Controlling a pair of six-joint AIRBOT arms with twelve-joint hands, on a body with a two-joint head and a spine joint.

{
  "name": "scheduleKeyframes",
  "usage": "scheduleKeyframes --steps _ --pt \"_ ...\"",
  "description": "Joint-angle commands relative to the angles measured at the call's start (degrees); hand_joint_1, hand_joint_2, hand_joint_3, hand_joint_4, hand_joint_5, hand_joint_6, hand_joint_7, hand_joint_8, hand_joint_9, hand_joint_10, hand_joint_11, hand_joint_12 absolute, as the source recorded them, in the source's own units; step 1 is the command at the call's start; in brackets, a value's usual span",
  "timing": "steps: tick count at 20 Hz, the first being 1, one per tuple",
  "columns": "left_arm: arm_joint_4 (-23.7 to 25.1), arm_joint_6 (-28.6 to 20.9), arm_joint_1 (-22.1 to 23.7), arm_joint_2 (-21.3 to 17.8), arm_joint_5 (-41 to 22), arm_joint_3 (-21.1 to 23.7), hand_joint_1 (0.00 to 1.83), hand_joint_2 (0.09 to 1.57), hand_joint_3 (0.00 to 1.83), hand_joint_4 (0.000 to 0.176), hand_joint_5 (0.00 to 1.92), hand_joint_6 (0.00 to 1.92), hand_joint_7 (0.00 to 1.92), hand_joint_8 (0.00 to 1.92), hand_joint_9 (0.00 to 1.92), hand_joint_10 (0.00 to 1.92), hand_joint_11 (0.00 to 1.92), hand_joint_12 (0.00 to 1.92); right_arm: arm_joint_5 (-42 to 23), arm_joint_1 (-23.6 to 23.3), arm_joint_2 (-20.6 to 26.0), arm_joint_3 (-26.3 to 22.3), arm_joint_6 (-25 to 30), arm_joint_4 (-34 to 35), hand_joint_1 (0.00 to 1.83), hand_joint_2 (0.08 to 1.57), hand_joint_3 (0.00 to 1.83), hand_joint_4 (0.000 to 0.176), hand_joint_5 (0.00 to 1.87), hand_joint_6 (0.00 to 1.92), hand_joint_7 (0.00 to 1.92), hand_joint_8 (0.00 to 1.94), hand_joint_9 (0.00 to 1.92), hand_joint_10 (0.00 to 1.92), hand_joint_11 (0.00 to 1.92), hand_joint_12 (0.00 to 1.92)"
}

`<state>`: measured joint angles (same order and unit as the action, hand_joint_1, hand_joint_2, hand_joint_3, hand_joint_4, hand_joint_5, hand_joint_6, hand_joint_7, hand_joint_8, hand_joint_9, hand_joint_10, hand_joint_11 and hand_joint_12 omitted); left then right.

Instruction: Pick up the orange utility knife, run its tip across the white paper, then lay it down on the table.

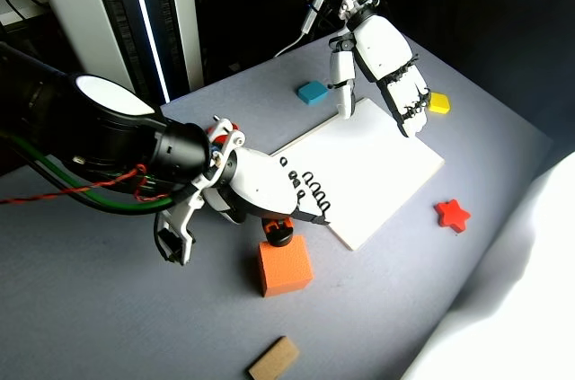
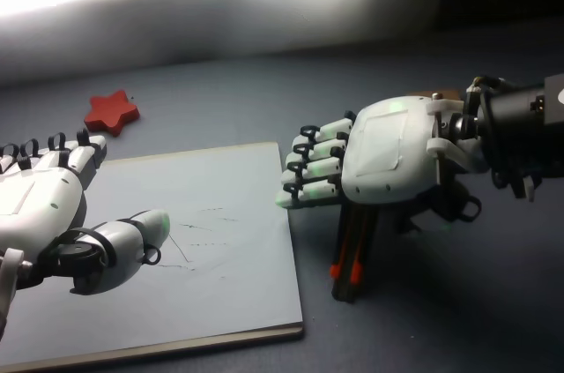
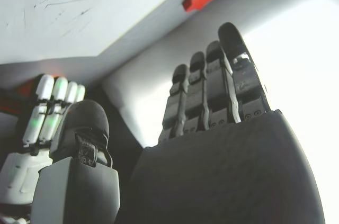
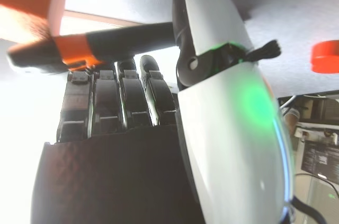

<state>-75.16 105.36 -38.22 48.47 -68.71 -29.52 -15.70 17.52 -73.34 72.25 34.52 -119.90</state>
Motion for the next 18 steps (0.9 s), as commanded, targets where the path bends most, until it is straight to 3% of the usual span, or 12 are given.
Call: scheduleKeyframes --steps 1,6,16,17,18 --pt "4.19 0.45 0.14 -0.29 -4.40 -0.37 0.09 1.30 0.00 0.000 0.05 0.00 0.10 0.00 0.11 0.00 0.00 0.75 1.48 -0.26 -0.18 -0.02 -0.09 0.90 1.22 1.07 0.00 0.000 0.00 0.00 0.00 0.00 0.00 0.00 0.00 0.00" --pt "4.18 0.53 0.25 -0.26 -4.23 -0.33 0.15 1.28 0.00 0.000 0.08 0.01 0.13 0.00 0.14 0.01 0.00 0.85 3.90 0.54 -2.59 1.80 0.31 0.91 1.22 1.10 0.01 0.000 0.00 0.00 0.00 0.00 0.00 0.00 0.00 0.00" --pt "3.95 0.50 0.54 -0.12 -4.23 -0.53 0.14 1.29 0.00 0.000 0.06 0.00 0.10 0.00 0.09 0.00 0.00 0.68 3.90 0.61 -3.95 3.69 0.36 0.93 1.25 1.20 0.05 0.000 0.01 0.00 0.06 0.02 0.05 0.02 0.00 0.00" --pt "3.95 0.50 0.50 -0.12 -4.23 -0.55 0.15 1.29 0.00 0.000 0.06 0.00 0.10 0.00 0.10 0.01 0.00 0.71 3.90 0.66 -3.95 3.69 0.37 0.93 1.21 1.22 0.04 0.000 0.12 0.02 0.17 0.01 0.14 0.03 0.00 0.16" --pt "3.95 0.50 0.49 -0.12 -4.23 -0.55 0.15 1.29 0.00 0.000 0.06 0.00 0.10 0.00 0.10 0.01 0.00 0.71 3.90 0.72 -3.96 3.68 0.36 0.93 1.21 1.22 0.04 0.000 0.12 0.02 0.17 0.01 0.14 0.03 0.00 0.16"
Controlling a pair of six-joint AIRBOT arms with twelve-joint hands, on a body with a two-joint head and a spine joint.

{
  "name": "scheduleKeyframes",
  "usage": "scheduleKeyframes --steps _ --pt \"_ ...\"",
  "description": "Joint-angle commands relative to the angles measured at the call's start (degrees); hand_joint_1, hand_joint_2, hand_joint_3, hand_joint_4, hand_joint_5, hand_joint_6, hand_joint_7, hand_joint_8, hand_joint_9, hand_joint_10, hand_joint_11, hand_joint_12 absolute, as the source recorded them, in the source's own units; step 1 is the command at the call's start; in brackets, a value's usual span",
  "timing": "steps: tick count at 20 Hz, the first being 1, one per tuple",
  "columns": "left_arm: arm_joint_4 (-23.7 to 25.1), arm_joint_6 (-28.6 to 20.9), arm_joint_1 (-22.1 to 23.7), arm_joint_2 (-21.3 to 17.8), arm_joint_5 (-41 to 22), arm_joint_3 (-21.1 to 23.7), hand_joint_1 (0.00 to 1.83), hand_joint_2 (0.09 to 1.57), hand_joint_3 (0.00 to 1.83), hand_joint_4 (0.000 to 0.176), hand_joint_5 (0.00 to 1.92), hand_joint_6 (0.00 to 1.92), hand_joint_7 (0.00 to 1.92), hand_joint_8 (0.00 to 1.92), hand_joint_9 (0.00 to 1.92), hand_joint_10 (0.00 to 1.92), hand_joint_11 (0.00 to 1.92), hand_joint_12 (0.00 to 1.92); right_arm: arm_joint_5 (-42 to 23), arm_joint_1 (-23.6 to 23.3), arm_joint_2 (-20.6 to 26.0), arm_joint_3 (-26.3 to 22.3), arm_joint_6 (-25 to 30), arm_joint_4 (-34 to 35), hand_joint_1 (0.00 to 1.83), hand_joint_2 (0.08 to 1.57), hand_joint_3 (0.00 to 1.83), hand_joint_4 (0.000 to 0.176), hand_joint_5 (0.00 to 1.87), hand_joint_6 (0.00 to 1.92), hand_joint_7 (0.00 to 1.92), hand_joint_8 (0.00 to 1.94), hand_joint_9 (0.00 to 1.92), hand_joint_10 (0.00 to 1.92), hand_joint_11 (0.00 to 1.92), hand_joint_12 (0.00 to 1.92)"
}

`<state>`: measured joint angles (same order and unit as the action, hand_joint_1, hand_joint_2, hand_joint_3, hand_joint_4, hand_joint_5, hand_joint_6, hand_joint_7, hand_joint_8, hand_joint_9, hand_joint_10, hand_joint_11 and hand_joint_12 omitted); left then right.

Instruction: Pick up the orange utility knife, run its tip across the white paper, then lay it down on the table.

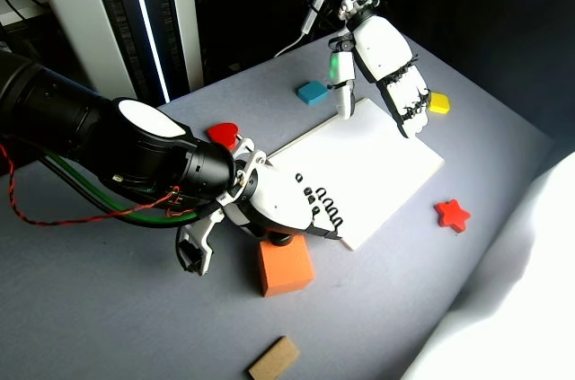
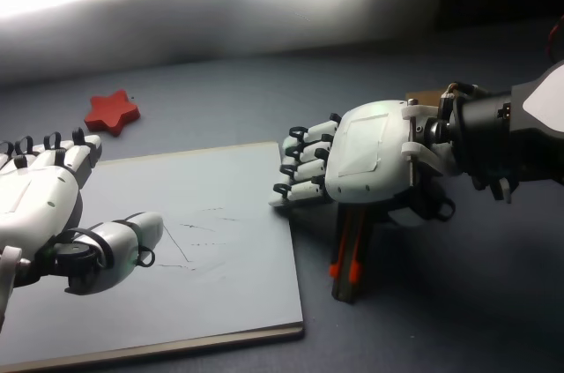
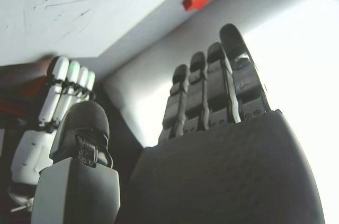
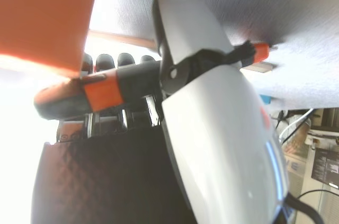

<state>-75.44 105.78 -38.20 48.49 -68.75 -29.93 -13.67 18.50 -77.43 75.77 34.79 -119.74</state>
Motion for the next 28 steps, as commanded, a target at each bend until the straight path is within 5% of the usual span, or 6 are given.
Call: scheduleKeyframes --steps 1,6,9,12,24,28 --pt "4.23 0.08 0.47 -0.14 -4.19 -0.09 0.15 1.29 0.00 0.000 0.06 0.00 0.11 0.00 0.10 0.00 0.00 0.73 1.92 -0.19 0.09 0.16 0.09 0.78 1.23 1.22 0.03 0.000 0.27 0.09 0.33 0.04 0.23 0.07 0.00 0.48" --pt "4.23 0.08 0.56 -0.12 -4.19 0.01 0.15 1.29 0.00 0.000 0.06 0.00 0.10 0.00 0.09 0.00 0.00 0.72 2.26 -0.24 -0.04 0.13 0.03 0.81 1.10 1.33 0.01 0.000 0.58 1.57 0.65 1.68 0.64 1.88 0.49 1.91" --pt "4.24 0.08 0.43 -0.10 -4.19 -0.05 0.13 1.30 0.00 0.000 0.06 0.00 0.10 0.00 0.07 0.00 0.00 0.69 2.63 -0.30 0.02 0.13 -0.06 0.81 1.44 0.77 1.01 0.020 1.20 1.91 1.34 1.93 1.41 1.92 1.27 1.92" --pt "4.24 0.08 0.30 -0.06 -4.19 -0.32 0.11 1.30 0.00 0.003 0.05 0.00 0.08 0.00 0.06 0.00 0.00 0.59 2.61 -0.66 0.42 0.04 -0.48 0.81 1.52 0.81 1.00 0.172 1.54 1.92 1.74 1.94 1.85 1.92 1.91 1.92" --pt "4.22 -0.01 0.22 0.02 -4.19 -1.16 0.16 1.29 0.00 0.000 0.08 0.01 0.12 0.00 0.08 0.00 0.00 0.60 3.50 -5.50 3.65 -3.22 -1.51 6.45 1.40 1.01 0.65 0.176 1.44 1.92 1.63 1.94 1.78 1.92 1.84 1.92" --pt "3.85 -0.03 0.22 0.09 -3.47 -2.42 0.14 1.29 0.00 0.002 0.08 0.01 0.13 0.01 0.10 0.01 0.00 0.69 4.76 -7.07 2.71 -3.28 -24.99 32.36 1.43 0.99 0.65 0.176 1.44 1.92 1.65 1.94 1.78 1.92 1.84 1.92"
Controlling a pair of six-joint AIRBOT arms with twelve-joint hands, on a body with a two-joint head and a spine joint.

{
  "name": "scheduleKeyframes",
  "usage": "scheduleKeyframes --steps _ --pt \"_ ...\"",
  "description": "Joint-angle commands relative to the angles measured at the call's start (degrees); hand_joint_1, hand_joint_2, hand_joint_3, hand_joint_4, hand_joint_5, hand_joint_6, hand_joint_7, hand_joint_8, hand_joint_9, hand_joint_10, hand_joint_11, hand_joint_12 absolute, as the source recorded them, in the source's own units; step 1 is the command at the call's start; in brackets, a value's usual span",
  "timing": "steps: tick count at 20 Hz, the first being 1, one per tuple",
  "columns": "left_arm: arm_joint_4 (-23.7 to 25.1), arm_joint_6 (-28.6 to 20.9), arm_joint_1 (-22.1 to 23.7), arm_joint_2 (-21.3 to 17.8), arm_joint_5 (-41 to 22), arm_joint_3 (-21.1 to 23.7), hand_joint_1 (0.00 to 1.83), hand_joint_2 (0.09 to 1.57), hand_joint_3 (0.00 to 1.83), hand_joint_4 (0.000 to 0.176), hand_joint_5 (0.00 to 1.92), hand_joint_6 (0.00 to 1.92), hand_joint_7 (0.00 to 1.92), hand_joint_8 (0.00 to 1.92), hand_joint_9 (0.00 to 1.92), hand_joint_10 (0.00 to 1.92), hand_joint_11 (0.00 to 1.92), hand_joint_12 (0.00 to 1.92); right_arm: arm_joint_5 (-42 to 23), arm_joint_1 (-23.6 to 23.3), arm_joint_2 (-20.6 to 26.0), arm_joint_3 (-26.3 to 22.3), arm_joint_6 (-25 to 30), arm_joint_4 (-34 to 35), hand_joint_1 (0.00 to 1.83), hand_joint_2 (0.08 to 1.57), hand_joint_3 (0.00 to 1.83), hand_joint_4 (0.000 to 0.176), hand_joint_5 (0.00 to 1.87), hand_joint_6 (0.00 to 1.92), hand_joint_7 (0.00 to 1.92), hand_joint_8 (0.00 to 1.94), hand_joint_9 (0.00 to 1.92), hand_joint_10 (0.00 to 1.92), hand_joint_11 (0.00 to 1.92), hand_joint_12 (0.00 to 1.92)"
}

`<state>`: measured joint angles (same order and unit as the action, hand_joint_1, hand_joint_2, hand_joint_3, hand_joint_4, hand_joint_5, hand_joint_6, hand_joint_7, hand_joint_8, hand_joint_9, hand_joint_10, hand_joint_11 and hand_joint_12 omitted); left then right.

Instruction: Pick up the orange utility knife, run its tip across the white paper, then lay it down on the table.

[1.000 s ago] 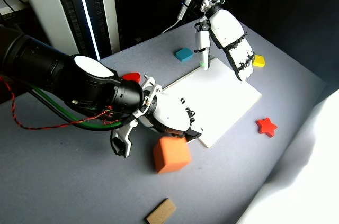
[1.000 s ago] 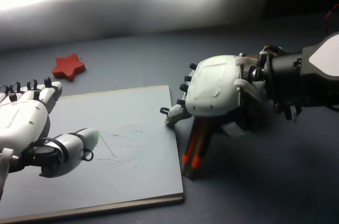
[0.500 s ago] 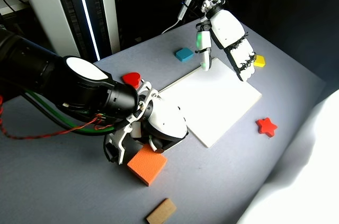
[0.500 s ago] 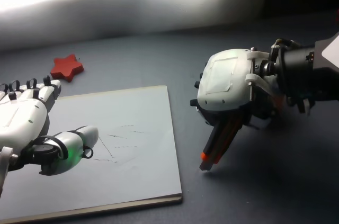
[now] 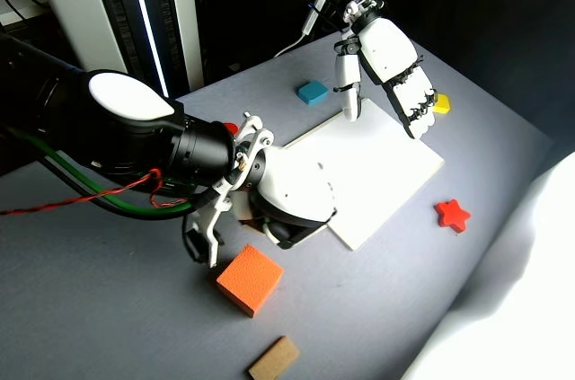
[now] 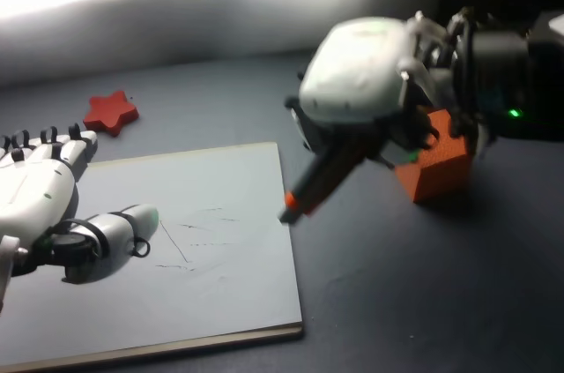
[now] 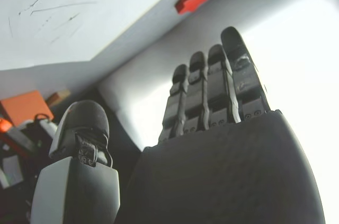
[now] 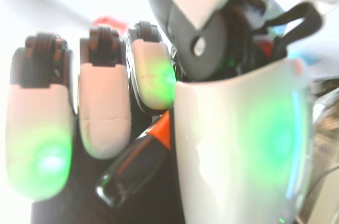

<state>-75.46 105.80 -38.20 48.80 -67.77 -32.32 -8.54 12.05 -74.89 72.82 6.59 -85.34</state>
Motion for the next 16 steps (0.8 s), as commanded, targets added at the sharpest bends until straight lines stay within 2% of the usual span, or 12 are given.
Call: scheduleKeyframes --steps 1,2,4,5,6,7,12,14,16 --pt "3.77 -0.08 0.29 -0.12 -4.45 -0.69 0.13 1.29 0.00 0.001 0.07 0.00 0.11 0.00 0.09 0.00 0.00 0.67 -3.22 -0.73 -0.07 -0.31 -7.86 7.40 1.44 0.98 0.65 0.176 1.43 1.92 1.64 1.94 1.77 1.92 1.84 1.92" --pt "3.68 -0.08 0.44 0.00 -4.26 -1.41 0.15 1.29 0.00 0.000 0.07 0.00 0.11 0.00 0.07 0.00 0.00 0.62 -7.40 -0.37 -0.52 0.21 -21.78 18.55 1.44 0.98 0.65 0.176 1.44 1.92 1.64 1.94 1.76 1.92 1.83 1.92" --pt "3.38 -0.08 0.73 0.11 -3.59 -2.81 0.14 1.30 0.00 0.000 0.06 0.00 0.09 0.00 0.06 0.00 0.00 0.56 -11.24 0.04 -1.75 1.09 -38.46 31.48 1.39 1.00 0.67 0.176 1.43 1.92 1.63 1.94 1.76 1.92 1.83 1.92" --pt "3.23 -0.08 0.97 0.10 -3.30 -3.86 0.14 1.30 0.00 0.000 0.06 0.00 0.10 0.00 0.06 0.01 0.00 0.57 -12.29 0.59 -2.46 1.10 -47.61 40.96 1.39 1.00 0.67 0.176 1.43 1.92 1.62 1.94 1.75 1.92 1.82 1.92" --pt "3.07 -0.08 1.12 0.10 -3.23 -4.61 0.13 1.30 0.00 0.000 0.06 0.00 0.10 0.00 0.06 0.00 0.00 0.57 -14.58 1.37 -2.94 1.14 -54.96 46.88 1.39 0.99 0.67 0.176 1.43 1.92 1.62 1.94 1.75 1.92 1.82 1.92" --pt "2.91 -0.06 1.23 0.09 -3.03 -5.51 0.12 1.30 0.00 0.000 0.06 0.00 0.10 0.00 0.05 0.00 0.00 0.53 -17.57 2.40 -3.50 1.28 -59.76 50.50 1.40 0.99 0.67 0.176 1.44 1.92 1.62 1.94 1.75 1.92 1.82 1.92" --pt "1.72 -0.08 1.63 0.00 -2.53 -8.73 0.14 1.30 0.00 0.001 0.06 0.00 0.10 0.00 0.05 0.00 0.00 0.54 -27.35 7.07 -6.57 2.41 -73.24 58.97 1.43 0.98 0.66 0.176 1.43 1.92 1.62 1.94 1.74 1.92 1.81 1.92" --pt "1.43 -0.07 1.67 -0.09 -2.47 -9.57 0.15 1.29 0.00 0.003 0.08 0.01 0.12 0.00 0.07 0.01 0.00 0.62 -29.93 8.21 -8.57 4.43 -75.42 59.09 1.46 0.97 0.66 0.176 1.43 1.92 1.63 1.94 1.74 1.92 1.81 1.92" --pt "1.11 -0.06 1.60 -0.08 -1.84 -10.58 0.12 1.30 0.00 0.001 0.06 0.00 0.10 0.00 0.06 0.00 0.00 0.60 -32.08 8.99 -11.11 6.74 -76.68 59.09 1.45 0.98 0.66 0.176 1.40 1.92 1.61 1.94 1.74 1.92 1.81 1.92"
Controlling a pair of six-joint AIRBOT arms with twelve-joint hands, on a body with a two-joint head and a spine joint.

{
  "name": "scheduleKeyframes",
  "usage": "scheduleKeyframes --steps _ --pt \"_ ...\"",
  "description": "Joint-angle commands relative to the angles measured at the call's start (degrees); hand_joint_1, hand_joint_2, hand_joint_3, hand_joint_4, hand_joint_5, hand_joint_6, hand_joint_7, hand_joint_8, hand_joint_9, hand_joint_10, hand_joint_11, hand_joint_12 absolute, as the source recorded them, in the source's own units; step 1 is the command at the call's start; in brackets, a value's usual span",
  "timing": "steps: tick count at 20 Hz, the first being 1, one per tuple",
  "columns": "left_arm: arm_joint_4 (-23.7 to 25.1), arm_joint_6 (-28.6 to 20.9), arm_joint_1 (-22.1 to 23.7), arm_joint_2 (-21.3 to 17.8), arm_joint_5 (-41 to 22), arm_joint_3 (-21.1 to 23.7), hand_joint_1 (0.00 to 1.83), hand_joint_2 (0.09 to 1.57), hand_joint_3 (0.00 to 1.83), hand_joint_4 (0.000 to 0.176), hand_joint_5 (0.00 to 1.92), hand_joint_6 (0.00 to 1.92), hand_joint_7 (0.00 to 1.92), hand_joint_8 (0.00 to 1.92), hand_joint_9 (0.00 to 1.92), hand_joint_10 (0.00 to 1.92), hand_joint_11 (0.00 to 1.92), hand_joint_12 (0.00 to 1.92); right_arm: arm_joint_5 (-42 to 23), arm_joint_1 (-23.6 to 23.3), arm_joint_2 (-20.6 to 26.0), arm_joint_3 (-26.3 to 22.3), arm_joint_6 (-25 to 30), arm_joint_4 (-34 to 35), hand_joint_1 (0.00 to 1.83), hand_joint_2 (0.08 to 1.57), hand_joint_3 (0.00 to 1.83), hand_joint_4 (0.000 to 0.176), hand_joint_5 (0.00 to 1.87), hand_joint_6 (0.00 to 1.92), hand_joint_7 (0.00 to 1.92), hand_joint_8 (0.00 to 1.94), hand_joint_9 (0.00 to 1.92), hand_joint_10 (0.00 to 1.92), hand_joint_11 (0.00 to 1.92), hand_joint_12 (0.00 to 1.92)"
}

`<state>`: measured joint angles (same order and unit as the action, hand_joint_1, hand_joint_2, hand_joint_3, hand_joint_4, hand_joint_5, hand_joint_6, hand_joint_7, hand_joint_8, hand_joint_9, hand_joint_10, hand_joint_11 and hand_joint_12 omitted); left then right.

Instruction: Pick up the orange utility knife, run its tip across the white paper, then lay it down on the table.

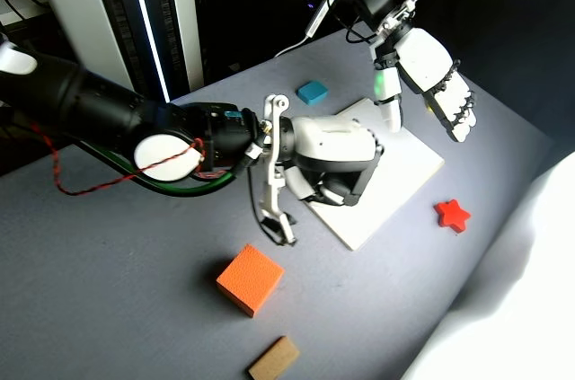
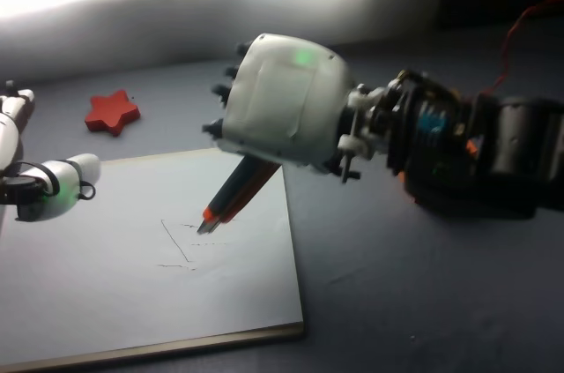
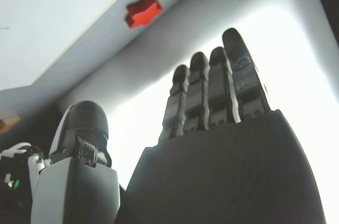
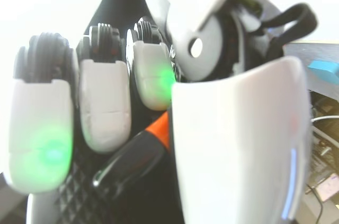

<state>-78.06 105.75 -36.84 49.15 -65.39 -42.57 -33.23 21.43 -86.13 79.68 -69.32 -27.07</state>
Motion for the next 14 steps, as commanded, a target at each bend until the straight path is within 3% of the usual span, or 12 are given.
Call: scheduleKeyframes --steps 1,14 --pt "3.68 -0.02 0.20 -0.42 -4.17 -0.58 0.10 1.30 0.00 0.000 0.05 0.00 0.09 0.00 0.05 0.00 0.00 0.55 -7.81 -0.24 -0.44 0.33 -1.01 0.82 1.44 0.99 0.65 0.176 1.42 1.92 1.62 1.94 1.74 1.92 1.80 1.92" --pt "3.66 -0.03 0.08 -0.31 -4.17 -1.56 0.16 1.28 0.00 0.000 0.11 0.01 0.14 0.00 0.08 0.01 0.00 0.62 -11.11 1.62 -12.30 8.08 -4.85 0.82 1.47 0.99 0.63 0.176 1.42 1.92 1.61 1.94 1.74 1.92 1.79 1.92"
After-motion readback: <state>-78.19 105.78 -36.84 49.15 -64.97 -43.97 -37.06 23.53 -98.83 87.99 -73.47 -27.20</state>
